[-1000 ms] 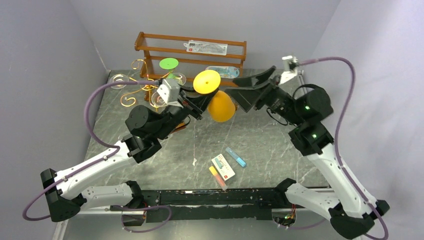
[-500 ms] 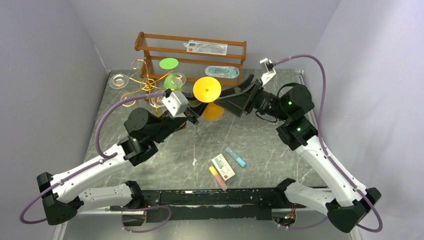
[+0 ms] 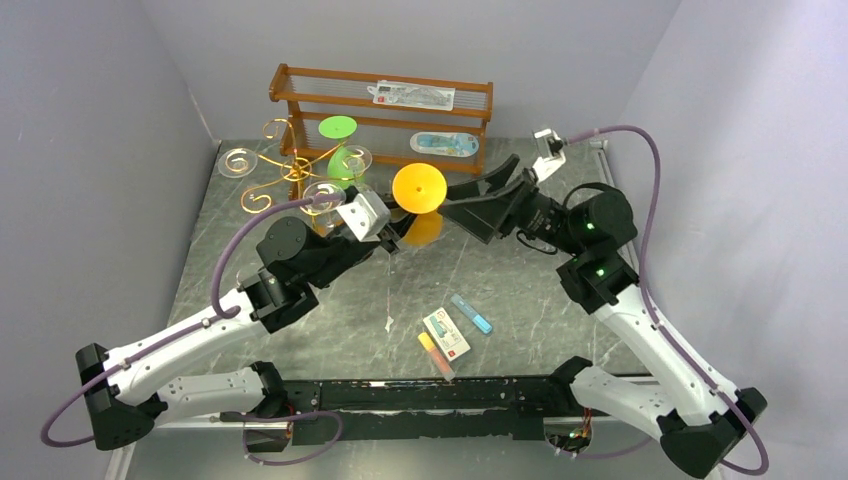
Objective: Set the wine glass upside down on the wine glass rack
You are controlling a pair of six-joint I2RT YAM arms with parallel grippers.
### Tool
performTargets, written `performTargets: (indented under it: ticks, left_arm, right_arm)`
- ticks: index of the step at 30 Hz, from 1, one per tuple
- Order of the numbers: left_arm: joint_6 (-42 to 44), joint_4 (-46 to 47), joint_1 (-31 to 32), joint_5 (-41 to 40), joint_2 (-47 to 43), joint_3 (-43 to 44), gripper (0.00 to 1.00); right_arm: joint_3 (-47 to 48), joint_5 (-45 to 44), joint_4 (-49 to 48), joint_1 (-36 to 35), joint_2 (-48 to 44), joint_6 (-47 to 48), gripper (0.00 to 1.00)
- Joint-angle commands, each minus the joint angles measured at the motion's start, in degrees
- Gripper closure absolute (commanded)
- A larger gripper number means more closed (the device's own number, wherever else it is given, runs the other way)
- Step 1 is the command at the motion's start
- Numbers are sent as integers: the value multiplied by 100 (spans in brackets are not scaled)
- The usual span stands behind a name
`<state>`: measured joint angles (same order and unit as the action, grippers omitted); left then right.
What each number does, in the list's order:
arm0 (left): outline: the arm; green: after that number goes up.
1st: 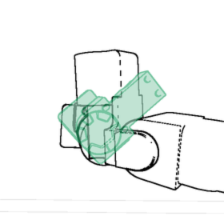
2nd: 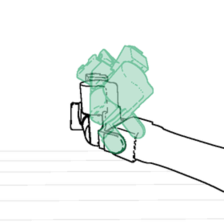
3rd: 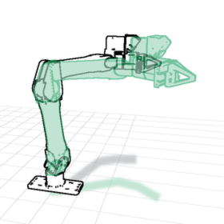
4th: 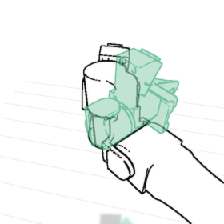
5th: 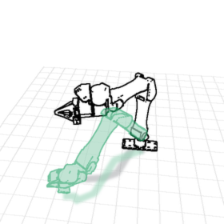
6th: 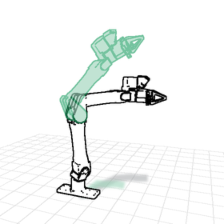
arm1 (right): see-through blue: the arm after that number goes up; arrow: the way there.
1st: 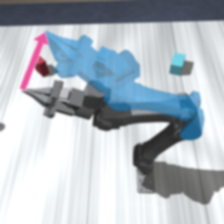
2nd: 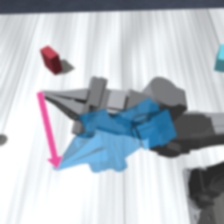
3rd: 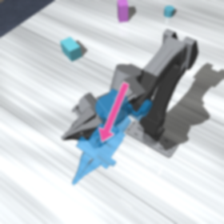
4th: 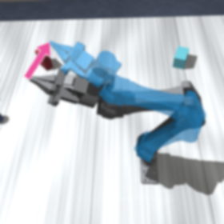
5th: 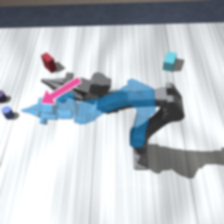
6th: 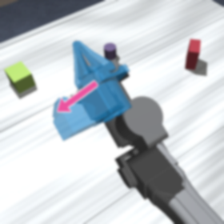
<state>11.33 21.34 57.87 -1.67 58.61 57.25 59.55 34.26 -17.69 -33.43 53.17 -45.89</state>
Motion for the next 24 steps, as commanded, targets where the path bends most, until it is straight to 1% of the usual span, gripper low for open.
performTargets:
  ticks: [1,4,10,14,15,17,19,21,22,24]
  left_arm:
    - [399,-312,14,634,62,60,95]
    - [470,-441,14,867,105,74,95]
    - [521,-571,14,901,95,-35,95]
    - [579,-630,14,949,-17,-178,95]
    - [561,-691,15,943,-43,-184,93]
    - [504,-833,19,934,-106,-163,77]
    - [314,-942,14,850,-178,-149,65]
    - [-2,-1168,14,626,-196,-68,46]
    - [-109,-1399,14,616,-200,-18,40]
    - [-407,-1670,15,678,-246,24,33]
  right_arm:
    - [166,-216,252,12,304,-557,30]
    - [263,-363,675,15,434,-604,42]
    - [191,-488,972,20,393,-783,72]
    - [173,-593,1155,20,318,-920,100]
    - [189,-643,1238,13,308,-949,100]
    - [194,-771,1333,17,272,-1011,100]
    - [168,-872,1358,20,218,-1100,100]
    - [164,-991,1382,21,169,-1099,100]
    - [128,-1062,1368,21,137,-1114,100]
    - [66,-1227,1354,21,71,-1112,100]
